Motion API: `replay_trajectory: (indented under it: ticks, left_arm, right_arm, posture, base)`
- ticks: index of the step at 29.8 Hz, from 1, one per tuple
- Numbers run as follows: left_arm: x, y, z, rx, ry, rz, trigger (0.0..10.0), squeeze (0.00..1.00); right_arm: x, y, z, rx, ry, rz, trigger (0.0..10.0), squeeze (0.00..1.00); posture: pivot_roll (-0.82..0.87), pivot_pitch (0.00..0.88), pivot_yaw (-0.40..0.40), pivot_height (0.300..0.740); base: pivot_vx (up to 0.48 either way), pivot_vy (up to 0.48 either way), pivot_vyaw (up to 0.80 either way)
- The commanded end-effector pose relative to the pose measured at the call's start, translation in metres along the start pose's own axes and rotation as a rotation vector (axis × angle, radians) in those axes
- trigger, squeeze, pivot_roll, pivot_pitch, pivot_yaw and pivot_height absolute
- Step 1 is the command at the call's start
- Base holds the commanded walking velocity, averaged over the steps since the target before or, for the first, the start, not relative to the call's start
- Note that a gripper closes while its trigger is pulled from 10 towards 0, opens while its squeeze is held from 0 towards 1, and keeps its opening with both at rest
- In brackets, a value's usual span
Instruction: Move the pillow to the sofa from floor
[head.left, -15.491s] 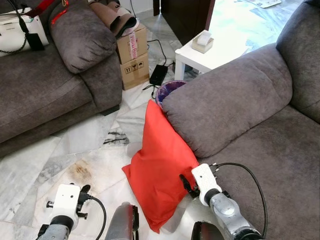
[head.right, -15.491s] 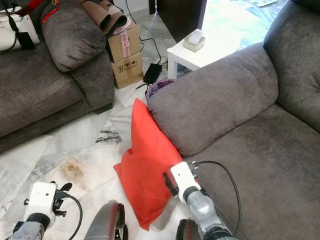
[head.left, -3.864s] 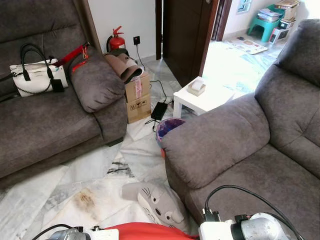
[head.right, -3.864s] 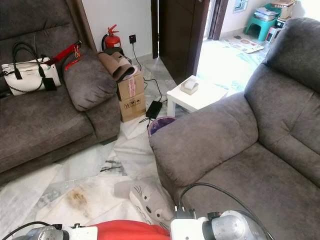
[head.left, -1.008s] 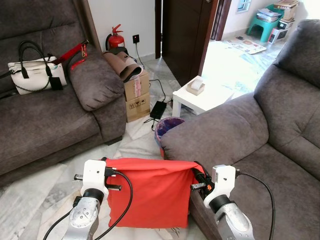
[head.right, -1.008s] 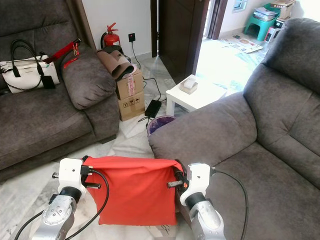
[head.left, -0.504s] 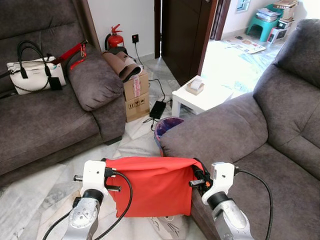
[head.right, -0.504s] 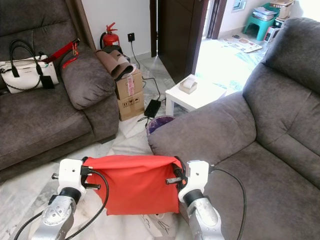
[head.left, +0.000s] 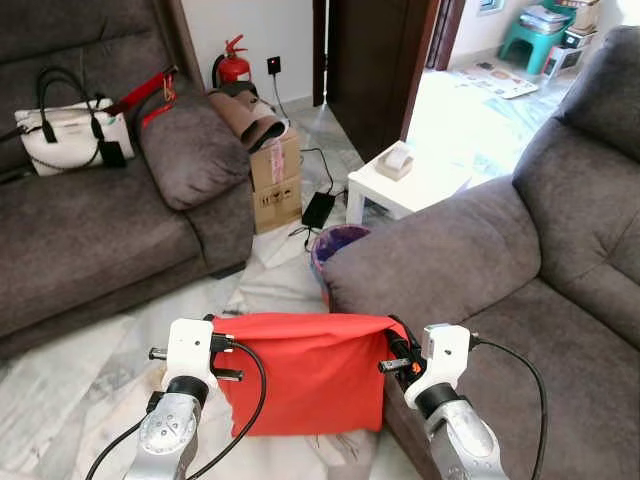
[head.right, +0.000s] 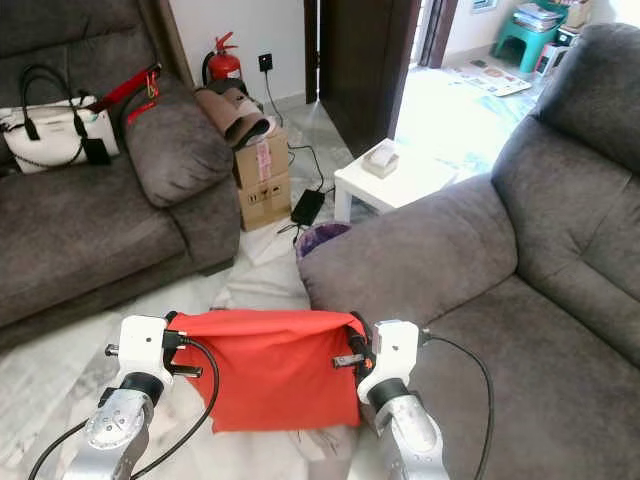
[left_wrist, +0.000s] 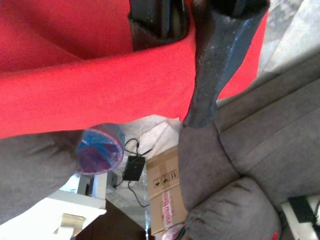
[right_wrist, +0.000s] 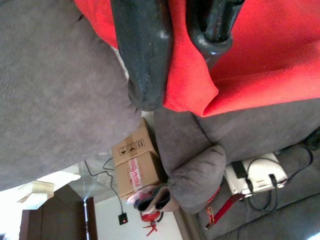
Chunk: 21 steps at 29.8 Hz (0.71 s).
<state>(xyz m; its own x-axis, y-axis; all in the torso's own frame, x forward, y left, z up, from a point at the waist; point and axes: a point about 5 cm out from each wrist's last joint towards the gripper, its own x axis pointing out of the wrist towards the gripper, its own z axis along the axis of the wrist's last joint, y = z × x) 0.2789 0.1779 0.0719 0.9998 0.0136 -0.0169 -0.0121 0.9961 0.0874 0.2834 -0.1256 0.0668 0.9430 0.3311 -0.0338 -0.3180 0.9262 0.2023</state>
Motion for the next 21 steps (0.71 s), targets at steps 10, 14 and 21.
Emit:
replay_trajectory:
  ticks: [10,14,21]
  left_arm:
    - [0.0011,0.0071,0.007,0.02,-0.041,0.021,10.0,0.0]
    - [0.0013,0.0071,0.0069,0.021,-0.04,0.021,10.0,0.0]
    - [0.0015,0.0069,0.0064,0.021,-0.039,0.021,10.0,0.0]
  right_arm:
    - [0.0028,0.0,0.011,-0.004,-0.069,-0.001,10.0,0.0]
    - [0.0031,0.0003,0.0104,-0.007,-0.064,0.001,10.0,0.0]
    - [0.0038,0.0001,0.0097,-0.019,-0.056,0.006,10.0,0.0]
  posture:
    - [0.06,0.119,0.026,0.74]
    - [0.06,0.119,0.026,0.74]
    - [0.06,0.117,0.024,0.74]
  base:
    - [-0.279,0.0,0.0]
    - [-0.275,0.0,0.0]
    - [-0.279,0.0,0.0]
